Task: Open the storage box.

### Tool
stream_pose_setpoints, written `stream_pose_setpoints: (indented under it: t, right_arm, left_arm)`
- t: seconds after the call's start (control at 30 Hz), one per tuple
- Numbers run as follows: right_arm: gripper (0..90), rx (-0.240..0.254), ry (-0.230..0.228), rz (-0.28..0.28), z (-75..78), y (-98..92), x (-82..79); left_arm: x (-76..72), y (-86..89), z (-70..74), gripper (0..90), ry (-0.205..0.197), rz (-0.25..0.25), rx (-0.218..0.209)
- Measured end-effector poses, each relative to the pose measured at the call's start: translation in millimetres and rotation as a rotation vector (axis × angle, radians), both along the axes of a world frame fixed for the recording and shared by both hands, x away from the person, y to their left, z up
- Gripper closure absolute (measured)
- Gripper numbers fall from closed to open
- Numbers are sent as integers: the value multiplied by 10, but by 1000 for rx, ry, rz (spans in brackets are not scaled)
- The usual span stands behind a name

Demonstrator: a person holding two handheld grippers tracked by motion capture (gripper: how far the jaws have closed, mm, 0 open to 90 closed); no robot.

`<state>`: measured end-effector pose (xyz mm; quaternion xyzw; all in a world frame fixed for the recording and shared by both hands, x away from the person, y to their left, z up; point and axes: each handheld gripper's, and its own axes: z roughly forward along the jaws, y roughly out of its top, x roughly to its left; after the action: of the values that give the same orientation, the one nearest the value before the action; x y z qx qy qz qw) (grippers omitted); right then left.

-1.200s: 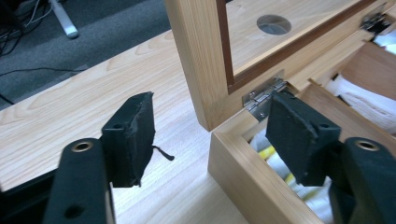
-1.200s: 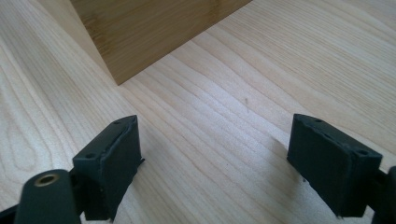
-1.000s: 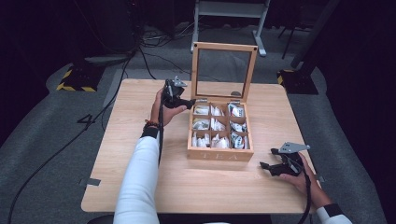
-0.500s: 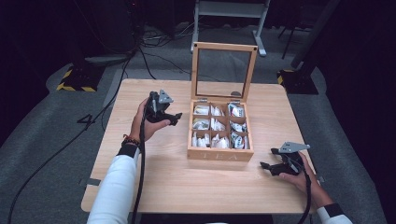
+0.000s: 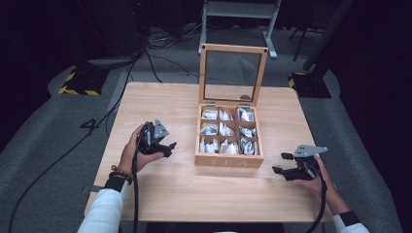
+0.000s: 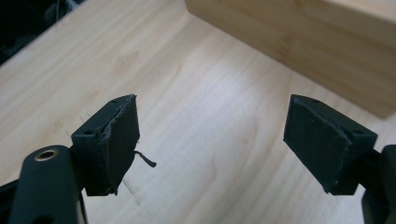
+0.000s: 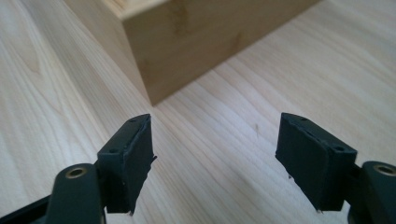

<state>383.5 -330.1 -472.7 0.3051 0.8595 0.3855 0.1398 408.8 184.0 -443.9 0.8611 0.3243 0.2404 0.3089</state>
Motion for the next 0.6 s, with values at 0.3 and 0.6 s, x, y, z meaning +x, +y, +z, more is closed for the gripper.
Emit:
stream_pose_setpoints:
  t: [0.3, 0.6]
  right_arm:
    - [339, 38, -82, 38, 309, 80, -46]
    - [351, 48, -126, 67, 562, 306, 49]
  left_arm:
    - [-269, 25, -217, 175, 101, -52, 16]
    - [-467, 43, -328, 171, 112, -73, 11]
